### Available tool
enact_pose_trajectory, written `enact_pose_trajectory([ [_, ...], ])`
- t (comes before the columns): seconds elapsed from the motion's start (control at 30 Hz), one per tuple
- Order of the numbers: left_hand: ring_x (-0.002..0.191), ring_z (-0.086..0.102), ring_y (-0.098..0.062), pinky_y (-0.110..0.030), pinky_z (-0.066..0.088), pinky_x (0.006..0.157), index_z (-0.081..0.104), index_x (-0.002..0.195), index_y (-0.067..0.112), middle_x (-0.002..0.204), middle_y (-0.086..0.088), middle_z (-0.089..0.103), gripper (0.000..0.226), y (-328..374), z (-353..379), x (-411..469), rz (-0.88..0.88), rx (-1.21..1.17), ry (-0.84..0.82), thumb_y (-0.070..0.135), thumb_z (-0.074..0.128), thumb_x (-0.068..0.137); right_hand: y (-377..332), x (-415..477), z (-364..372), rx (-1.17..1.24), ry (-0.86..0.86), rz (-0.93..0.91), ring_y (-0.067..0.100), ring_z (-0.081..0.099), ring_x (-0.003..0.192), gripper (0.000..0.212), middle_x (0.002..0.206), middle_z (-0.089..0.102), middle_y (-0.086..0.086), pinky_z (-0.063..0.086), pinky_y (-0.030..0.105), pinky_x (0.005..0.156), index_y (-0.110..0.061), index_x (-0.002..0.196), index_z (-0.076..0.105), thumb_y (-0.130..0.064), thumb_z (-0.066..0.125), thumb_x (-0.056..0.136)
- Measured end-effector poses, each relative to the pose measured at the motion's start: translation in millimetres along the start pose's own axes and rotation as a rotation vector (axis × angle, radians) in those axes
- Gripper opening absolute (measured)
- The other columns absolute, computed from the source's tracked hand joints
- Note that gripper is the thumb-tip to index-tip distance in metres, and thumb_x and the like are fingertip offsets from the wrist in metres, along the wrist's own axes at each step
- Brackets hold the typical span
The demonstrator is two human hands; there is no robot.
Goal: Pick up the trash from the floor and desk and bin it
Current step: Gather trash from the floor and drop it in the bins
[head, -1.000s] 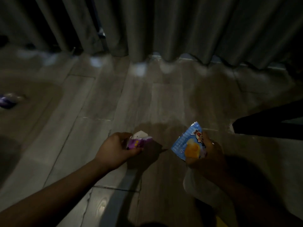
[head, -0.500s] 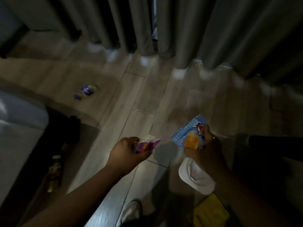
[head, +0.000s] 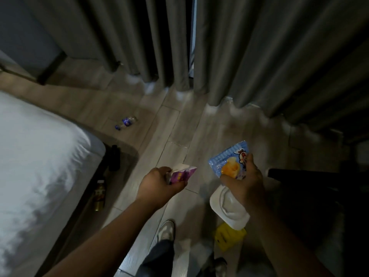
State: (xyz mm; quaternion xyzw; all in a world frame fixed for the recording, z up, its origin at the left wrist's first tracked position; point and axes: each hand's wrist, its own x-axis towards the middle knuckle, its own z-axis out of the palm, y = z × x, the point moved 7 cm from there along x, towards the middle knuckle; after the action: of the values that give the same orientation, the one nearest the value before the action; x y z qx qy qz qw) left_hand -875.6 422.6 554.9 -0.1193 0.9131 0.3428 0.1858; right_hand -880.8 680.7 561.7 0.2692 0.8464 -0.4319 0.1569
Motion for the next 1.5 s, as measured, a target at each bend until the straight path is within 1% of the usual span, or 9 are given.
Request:
enact_pose_trajectory([
  [0.23, 0.071, 0.063, -0.013, -0.037, 0.054, 0.067, 0.066, 0.087, 0.019, 0.079, -0.001, 0.068, 0.038, 84, -69, -90, 0.004, -0.119, 0.07, 0.053, 0.073, 0.069, -42, -98, -95, 0.088, 0.096, -0.021, 0.028, 0.045, 0.124, 0.112, 0.144, 0.029, 0.007, 0.034, 0.027, 0.085, -0.038, 0.151, 0.006, -0.028, 0.08, 0.067],
  [0.37, 0.072, 0.063, -0.012, -0.032, 0.051, 0.067, 0.068, 0.083, 0.022, 0.08, -0.001, 0.068, 0.034, 132, -87, -147, 0.033, -0.211, 0.097, 0.052, 0.076, 0.068, -51, -149, -159, 0.203, 0.168, -0.067, 0.024, 0.042, 0.128, 0.113, 0.147, 0.03, 0.007, 0.033, 0.025, 0.094, -0.038, 0.151, 0.009, -0.022, 0.079, 0.064],
  [0.5, 0.07, 0.061, -0.003, -0.022, 0.048, 0.063, 0.067, 0.079, 0.027, 0.076, 0.007, 0.066, 0.032, 188, -93, -191, 0.108, -0.274, 0.112, 0.055, 0.075, 0.066, -50, -193, -222, 0.301, 0.215, -0.111, 0.024, 0.041, 0.132, 0.115, 0.148, 0.034, 0.006, 0.039, 0.045, 0.108, -0.039, 0.151, 0.008, -0.022, 0.078, 0.062],
  [0.67, 0.064, 0.061, -0.002, -0.025, 0.05, 0.062, 0.066, 0.078, 0.028, 0.071, 0.006, 0.067, 0.034, 268, -94, -218, 0.272, -0.245, 0.048, 0.057, 0.075, 0.064, -49, -236, -297, 0.373, 0.377, -0.176, 0.02, 0.039, 0.132, 0.111, 0.148, 0.036, 0.002, 0.034, 0.029, 0.101, -0.037, 0.152, 0.008, -0.019, 0.078, 0.068],
  [0.8, 0.062, 0.062, -0.004, -0.024, 0.048, 0.059, 0.068, 0.077, 0.025, 0.068, 0.004, 0.068, 0.033, 337, -89, -230, 0.434, -0.237, -0.011, 0.054, 0.077, 0.064, -41, -268, -346, 0.469, 0.508, -0.189, 0.018, 0.042, 0.13, 0.111, 0.147, 0.034, 0.0, 0.038, 0.038, 0.107, -0.041, 0.151, 0.008, -0.019, 0.077, 0.067],
  [1.0, 0.069, 0.065, -0.008, -0.022, 0.048, 0.062, 0.072, 0.084, 0.027, 0.07, 0.004, 0.07, 0.028, 420, -70, -258, 0.701, -0.222, -0.209, 0.048, 0.079, 0.067, -18, -332, -395, 0.611, 0.794, -0.161, 0.022, 0.046, 0.128, 0.112, 0.149, 0.034, 0.002, 0.041, 0.047, 0.107, -0.037, 0.152, 0.008, -0.014, 0.079, 0.069],
  [1.2, 0.062, 0.058, 0.011, -0.006, 0.039, 0.052, 0.071, 0.089, 0.027, 0.074, 0.017, 0.069, 0.028, 455, -40, -307, 0.949, -0.214, -0.567, 0.046, 0.078, 0.068, 6, -438, -380, 0.588, 1.167, -0.004, 0.028, 0.053, 0.119, 0.099, 0.135, 0.049, 0.011, 0.045, 0.051, 0.1, -0.03, 0.148, 0.024, -0.02, 0.077, 0.065],
  [1.37, 0.064, 0.058, 0.019, 0.001, 0.039, 0.053, 0.073, 0.077, 0.035, 0.072, 0.026, 0.069, 0.011, 454, 1, -415, 1.112, -0.226, -0.946, 0.037, 0.08, 0.069, 35, -569, -346, 0.484, 1.488, 0.253, 0.032, 0.057, 0.112, 0.1, 0.135, 0.048, 0.015, 0.048, 0.05, 0.095, -0.031, 0.147, 0.026, -0.023, 0.08, 0.064],
  [1.5, 0.067, 0.061, 0.013, -0.009, 0.042, 0.054, 0.072, 0.078, 0.04, 0.076, 0.024, 0.07, 0.015, 427, 24, -521, 1.256, -0.154, -1.194, 0.048, 0.078, 0.067, 53, -684, -304, 0.457, 1.741, 0.427, 0.03, 0.058, 0.111, 0.1, 0.131, 0.05, 0.015, 0.048, 0.049, 0.096, -0.031, 0.146, 0.029, -0.03, 0.079, 0.06],
])
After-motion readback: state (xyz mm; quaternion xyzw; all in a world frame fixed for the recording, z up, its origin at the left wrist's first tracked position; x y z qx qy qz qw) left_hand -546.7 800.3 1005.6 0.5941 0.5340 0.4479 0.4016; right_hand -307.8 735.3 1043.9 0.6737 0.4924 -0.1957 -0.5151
